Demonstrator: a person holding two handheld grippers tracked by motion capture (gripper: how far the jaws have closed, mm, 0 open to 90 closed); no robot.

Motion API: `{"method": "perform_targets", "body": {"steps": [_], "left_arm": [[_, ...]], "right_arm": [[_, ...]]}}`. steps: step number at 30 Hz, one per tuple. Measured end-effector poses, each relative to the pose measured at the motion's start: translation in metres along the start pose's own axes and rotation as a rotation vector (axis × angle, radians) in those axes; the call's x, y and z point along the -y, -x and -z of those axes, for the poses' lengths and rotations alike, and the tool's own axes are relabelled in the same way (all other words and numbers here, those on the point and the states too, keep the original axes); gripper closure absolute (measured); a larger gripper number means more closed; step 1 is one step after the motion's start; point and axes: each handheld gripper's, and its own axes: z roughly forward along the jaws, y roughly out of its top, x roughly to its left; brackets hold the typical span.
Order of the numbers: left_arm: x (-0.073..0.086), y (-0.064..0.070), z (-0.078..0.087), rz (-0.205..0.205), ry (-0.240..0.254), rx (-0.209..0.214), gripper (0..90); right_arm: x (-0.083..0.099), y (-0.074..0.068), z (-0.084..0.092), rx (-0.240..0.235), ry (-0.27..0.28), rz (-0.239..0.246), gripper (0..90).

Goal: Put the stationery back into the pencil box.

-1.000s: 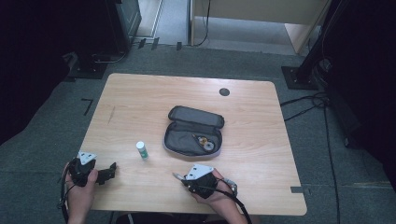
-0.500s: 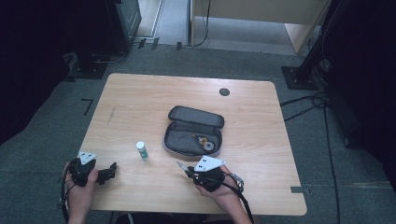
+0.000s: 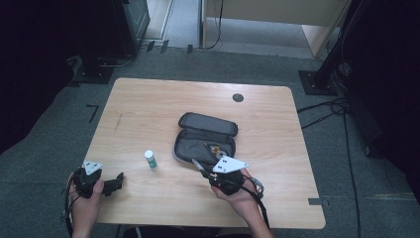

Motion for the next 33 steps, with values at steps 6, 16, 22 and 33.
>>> {"method": "perform_targets", "body": {"steps": [6,16,22,33], "left_arm": [[0.0,0.0,0.0,0.001,0.001,0.0,0.0],[0.0,0.0,0.0,0.0,0.0,0.0,0.0],[0.0,0.0,0.0,0.0,0.0,0.0,0.0],[0.0,0.0,0.0,0.002,0.002,0.0,0.0]], "right_arm": [[-0.009,0.009,0.005,0.018,0.029,-0.019,80.4],[-0.026,0.023,0.007,0.039,0.061,-0.017,80.4],[-0.035,0.033,0.003,0.046,0.076,-0.029,80.4],[-0.047,0.048,-0.019,0.041,0.082,-0.013,80.3]]}}
